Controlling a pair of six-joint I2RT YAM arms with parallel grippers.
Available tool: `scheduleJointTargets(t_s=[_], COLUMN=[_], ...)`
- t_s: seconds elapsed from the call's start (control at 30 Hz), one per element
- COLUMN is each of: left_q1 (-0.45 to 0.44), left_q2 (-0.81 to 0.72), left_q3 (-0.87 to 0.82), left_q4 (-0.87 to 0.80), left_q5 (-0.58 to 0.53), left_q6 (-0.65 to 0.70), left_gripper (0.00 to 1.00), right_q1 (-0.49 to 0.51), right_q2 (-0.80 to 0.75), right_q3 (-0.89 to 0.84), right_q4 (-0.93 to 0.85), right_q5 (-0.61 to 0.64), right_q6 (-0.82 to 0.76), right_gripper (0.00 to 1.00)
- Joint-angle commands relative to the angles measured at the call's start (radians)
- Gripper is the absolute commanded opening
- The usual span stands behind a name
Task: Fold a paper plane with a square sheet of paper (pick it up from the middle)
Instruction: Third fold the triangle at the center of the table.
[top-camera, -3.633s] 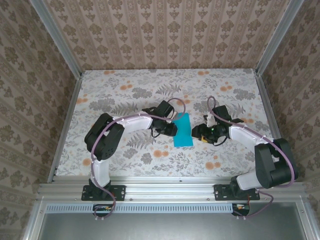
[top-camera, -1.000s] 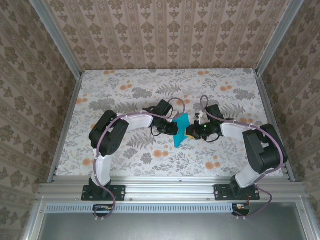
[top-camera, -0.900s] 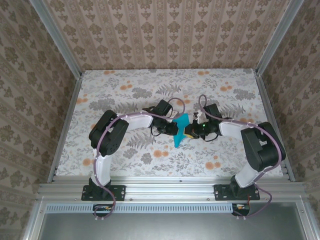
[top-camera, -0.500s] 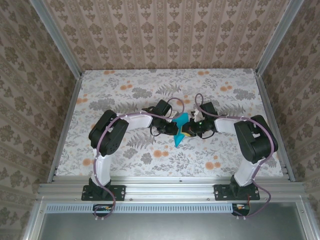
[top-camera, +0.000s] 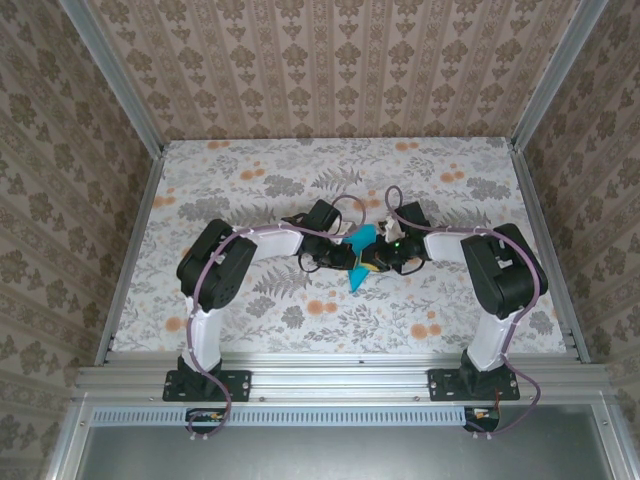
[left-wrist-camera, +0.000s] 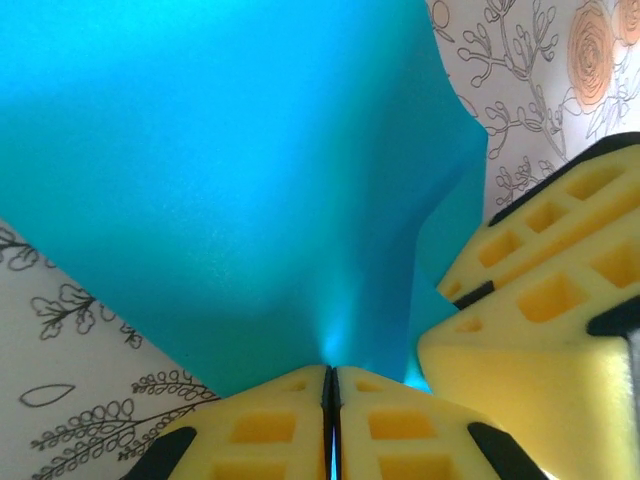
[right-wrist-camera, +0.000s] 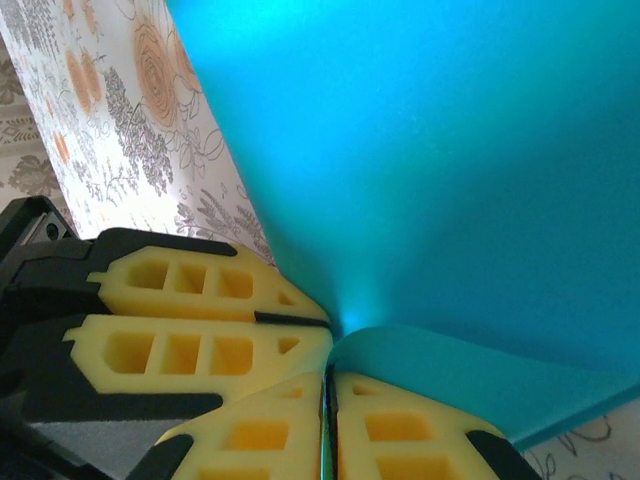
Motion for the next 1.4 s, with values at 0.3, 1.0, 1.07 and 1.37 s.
scheduleJointTargets(t_s=[0.3, 1.0, 1.07, 1.37], left_q1=[0.036, 0.075, 0.075, 0.073], left_q2=[-0.053, 0.021, 0.036, 0.072], left_q3=[-0.038, 0.080, 0.085, 0.090], left_q4=[0.055, -0.014, -0.015, -0.046], left_q5=[0.087, 0.125, 0.125, 0.078], left_q6=[-0.069, -0.012, -0.011, 0.011], left_gripper=[0.14, 0.22, 0.21, 0.13], right_q1=[0.010, 0.016, 0.019, 0.022], right_q2=[0.038, 0.026, 0.024, 0.024], right_q3=[0.034, 0.027, 0.029, 0.035], right_q4=[-0.082, -0.065, -0.065, -0.046], right_q5=[0.049, 0.041, 0.041, 0.036], right_q6=[-0.054, -0.050, -0.048, -0.035], right_gripper=[0.16, 0.23, 0.23, 0.25])
